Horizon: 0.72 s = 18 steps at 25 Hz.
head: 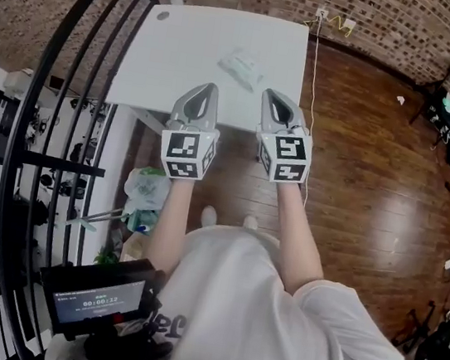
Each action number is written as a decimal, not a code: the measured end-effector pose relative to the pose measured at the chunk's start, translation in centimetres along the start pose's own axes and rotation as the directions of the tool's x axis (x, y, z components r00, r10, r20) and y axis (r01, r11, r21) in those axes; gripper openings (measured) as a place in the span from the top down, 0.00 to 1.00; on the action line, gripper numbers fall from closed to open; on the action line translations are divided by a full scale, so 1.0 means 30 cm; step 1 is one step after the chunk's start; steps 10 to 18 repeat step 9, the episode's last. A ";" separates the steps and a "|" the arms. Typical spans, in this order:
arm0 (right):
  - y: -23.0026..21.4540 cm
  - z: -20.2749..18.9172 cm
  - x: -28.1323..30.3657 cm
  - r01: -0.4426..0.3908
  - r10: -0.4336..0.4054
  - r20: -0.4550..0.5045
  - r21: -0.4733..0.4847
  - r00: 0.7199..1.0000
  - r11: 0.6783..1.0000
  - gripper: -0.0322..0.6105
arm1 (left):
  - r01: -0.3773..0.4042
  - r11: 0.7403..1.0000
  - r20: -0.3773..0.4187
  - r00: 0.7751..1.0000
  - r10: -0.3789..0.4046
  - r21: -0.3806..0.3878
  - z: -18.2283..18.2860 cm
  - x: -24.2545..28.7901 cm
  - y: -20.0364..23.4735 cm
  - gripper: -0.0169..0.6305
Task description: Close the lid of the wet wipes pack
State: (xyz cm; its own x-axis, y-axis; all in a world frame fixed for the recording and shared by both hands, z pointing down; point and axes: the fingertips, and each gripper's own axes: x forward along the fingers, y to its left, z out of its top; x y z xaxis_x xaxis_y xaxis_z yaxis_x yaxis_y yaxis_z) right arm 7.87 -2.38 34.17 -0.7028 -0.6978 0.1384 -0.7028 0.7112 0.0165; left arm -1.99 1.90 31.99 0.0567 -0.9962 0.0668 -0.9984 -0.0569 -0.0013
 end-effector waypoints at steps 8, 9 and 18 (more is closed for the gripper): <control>0.075 0.057 0.083 0.001 -0.001 0.018 -0.031 1.000 1.000 0.97 | -0.005 1.000 0.018 1.000 0.005 -0.001 0.026 0.008 0.134 0.95; 0.082 0.059 0.092 0.000 0.000 0.017 -0.035 1.000 0.999 0.97 | -0.005 1.000 0.020 1.000 0.005 -0.004 0.025 0.011 0.147 0.95; 0.082 0.059 0.092 0.000 0.000 0.017 -0.035 1.000 0.999 0.97 | -0.005 1.000 0.020 1.000 0.005 -0.004 0.025 0.011 0.147 0.95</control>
